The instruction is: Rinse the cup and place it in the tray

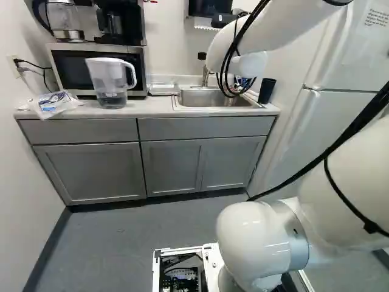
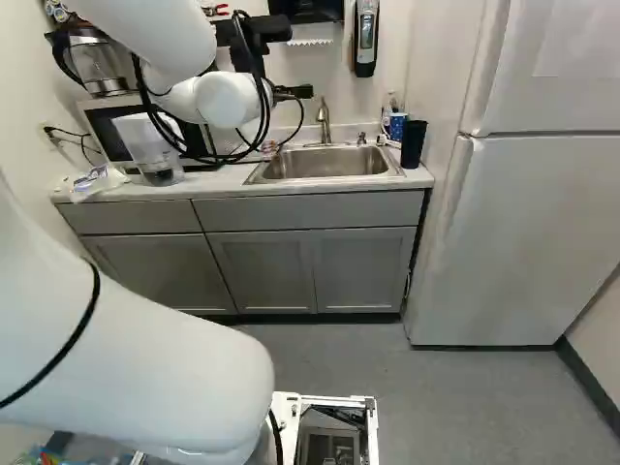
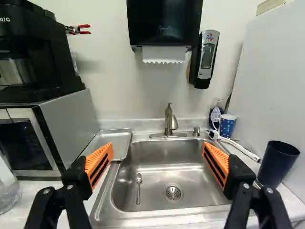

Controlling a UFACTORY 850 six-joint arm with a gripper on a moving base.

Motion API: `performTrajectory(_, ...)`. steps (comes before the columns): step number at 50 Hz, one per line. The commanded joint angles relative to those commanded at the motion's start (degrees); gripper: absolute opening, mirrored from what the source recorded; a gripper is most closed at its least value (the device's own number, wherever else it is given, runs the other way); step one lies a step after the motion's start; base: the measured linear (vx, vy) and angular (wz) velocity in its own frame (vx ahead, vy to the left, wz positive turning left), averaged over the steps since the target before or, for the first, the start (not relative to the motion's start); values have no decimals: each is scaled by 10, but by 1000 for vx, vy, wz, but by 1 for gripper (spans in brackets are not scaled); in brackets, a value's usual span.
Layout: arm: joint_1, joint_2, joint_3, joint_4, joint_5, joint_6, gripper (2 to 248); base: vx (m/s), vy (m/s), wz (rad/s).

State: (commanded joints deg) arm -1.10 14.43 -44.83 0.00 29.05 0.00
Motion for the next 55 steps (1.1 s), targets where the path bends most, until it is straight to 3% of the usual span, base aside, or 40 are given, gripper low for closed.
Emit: performTrajectory(55, 0, -5, -66, 0, -66, 0, 247, 0, 0, 0)
